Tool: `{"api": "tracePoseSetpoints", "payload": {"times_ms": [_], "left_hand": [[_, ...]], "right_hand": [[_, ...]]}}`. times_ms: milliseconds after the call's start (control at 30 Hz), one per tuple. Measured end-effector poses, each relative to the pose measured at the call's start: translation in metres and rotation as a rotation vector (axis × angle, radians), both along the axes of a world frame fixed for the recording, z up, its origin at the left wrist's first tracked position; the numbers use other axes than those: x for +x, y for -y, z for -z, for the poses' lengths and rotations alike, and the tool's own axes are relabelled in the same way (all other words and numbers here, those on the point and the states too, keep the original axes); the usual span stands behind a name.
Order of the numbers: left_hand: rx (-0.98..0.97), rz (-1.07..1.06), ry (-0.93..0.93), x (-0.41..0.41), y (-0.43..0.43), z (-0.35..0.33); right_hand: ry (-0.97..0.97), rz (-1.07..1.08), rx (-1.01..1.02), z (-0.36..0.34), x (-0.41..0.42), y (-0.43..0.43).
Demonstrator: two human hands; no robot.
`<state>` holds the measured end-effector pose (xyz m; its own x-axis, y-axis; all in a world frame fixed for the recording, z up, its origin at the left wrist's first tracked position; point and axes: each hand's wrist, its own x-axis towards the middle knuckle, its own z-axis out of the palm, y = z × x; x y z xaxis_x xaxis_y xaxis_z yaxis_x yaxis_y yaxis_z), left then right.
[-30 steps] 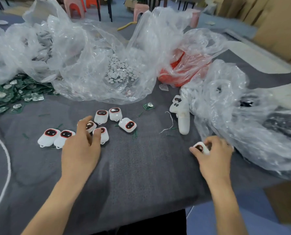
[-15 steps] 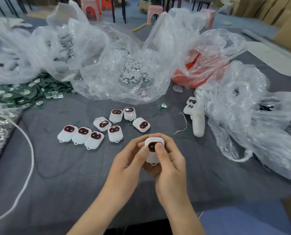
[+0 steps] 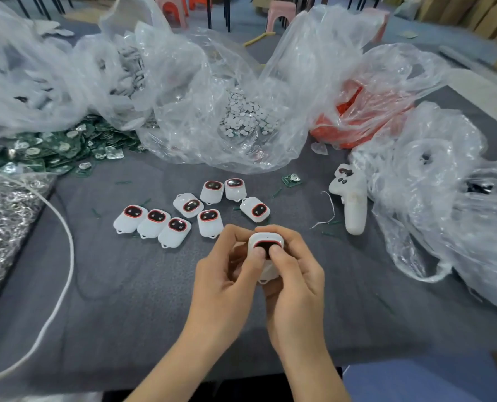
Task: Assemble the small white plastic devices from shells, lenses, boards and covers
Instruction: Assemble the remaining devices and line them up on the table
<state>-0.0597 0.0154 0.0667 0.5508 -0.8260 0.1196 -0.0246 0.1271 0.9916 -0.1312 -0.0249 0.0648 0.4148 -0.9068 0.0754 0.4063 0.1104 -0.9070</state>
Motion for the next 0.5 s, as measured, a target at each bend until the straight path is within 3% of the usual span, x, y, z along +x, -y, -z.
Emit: {"api": "tracePoseSetpoints", "payload": {"times_ms": [167,500], "left_hand": [[-0.008,-0.067,0.042,-0.0023,0.0010,-0.0007],[-0.020,0.054,-0.045,0.0024,-0.0009,-0.0053]], "right_hand": [[-0.037,0.050,-0.054,-0.0005,0.0029,-0.0064],[-0.010,-0.048,0.078,-0.0055,0.0025,-0.0016]]}}
